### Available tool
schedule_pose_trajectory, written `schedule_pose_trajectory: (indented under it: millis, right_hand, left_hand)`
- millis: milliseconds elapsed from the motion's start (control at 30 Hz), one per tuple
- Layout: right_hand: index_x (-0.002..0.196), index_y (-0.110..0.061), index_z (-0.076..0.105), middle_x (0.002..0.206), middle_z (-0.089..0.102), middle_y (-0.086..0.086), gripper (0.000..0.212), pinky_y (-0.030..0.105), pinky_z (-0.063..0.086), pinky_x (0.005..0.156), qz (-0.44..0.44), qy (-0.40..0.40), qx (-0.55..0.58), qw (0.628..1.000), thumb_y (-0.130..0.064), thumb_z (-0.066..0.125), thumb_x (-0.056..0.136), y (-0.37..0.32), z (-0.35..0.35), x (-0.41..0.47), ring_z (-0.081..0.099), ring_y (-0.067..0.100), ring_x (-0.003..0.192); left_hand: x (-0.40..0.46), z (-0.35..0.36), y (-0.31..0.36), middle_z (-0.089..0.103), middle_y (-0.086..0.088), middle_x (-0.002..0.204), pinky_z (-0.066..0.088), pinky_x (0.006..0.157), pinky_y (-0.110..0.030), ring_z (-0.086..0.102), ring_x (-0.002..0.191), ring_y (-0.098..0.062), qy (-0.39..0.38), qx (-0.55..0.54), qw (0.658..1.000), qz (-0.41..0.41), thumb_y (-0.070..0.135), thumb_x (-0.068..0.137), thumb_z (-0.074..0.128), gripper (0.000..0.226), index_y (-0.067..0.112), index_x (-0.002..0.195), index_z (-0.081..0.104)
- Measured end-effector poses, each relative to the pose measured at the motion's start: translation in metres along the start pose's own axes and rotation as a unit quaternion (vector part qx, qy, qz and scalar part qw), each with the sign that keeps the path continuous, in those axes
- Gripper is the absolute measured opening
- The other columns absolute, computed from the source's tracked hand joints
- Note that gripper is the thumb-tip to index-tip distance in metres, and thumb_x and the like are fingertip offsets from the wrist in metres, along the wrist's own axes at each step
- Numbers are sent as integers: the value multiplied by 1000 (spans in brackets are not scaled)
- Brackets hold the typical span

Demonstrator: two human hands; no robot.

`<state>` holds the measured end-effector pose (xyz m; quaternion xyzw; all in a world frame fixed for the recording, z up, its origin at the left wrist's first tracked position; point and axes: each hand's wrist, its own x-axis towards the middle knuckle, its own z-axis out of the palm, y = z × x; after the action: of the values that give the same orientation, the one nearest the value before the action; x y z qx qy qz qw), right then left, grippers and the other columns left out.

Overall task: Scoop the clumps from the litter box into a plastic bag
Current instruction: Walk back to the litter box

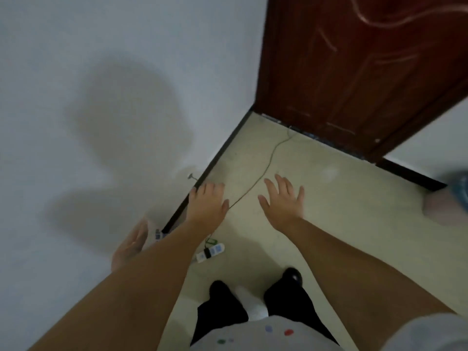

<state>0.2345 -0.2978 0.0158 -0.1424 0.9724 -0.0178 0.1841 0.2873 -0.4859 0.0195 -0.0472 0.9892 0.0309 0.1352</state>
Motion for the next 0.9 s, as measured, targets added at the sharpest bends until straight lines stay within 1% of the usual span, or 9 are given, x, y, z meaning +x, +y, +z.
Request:
schedule_pose_trajectory:
  millis: [133,267,433,567,700,833,900]
  right_hand:
    - [149,-31,3,159,-3,-2,57,56,0,114,113,23,46,992,-52,12,97,106,-12,-36,-3,20,146]
    - [149,-32,2,159,-2,-2,58,57,2,115,215,39,79,973,-53,11,96,224,-10,-83,-4,21,146]
    - [149,-32,0,159,-3,-2,58,56,2,115,341,46,109,933,-54,10,96,374,0,-158,-4,20,146]
    - [149,-32,-2,159,-5,-2,58,55,0,115,432,45,130,891,-54,10,96,474,7,-220,-6,20,146]
    - [149,-32,0,159,-3,-2,58,55,0,116,507,50,168,844,-53,11,96,546,21,-262,-5,20,146]
    - [149,-32,0,159,-2,-2,57,55,0,116,548,47,196,812,-52,10,97,604,34,-281,-4,20,146]
    - [149,-31,0,159,0,-2,57,55,1,116,564,49,201,800,-52,10,97,640,36,-285,-3,20,146]
  left_hand:
    - [40,-21,111,37,-10,140,27,108,-46,35,127,-28,0,22,993,118,39,95,31,51,16,141,27]
    - [62,-29,245,36,-8,139,24,109,-46,33,127,-27,8,43,977,208,39,94,34,51,19,141,28]
    - [57,-22,432,32,-7,145,19,112,-46,28,134,-25,-1,49,943,328,37,97,31,48,23,143,25]
    - [42,-19,571,34,-6,145,19,112,-45,29,134,-24,12,45,908,416,39,97,32,50,24,144,26]
    - [32,-13,673,34,-6,145,19,110,-44,30,132,-24,2,53,872,487,39,97,32,50,23,145,25]
    - [40,2,751,35,-7,143,22,110,-43,33,130,-24,-16,80,845,529,38,98,31,50,22,145,24]
    - [50,7,792,38,-8,140,27,106,-41,37,126,-25,-21,90,835,542,38,98,31,49,21,144,25]
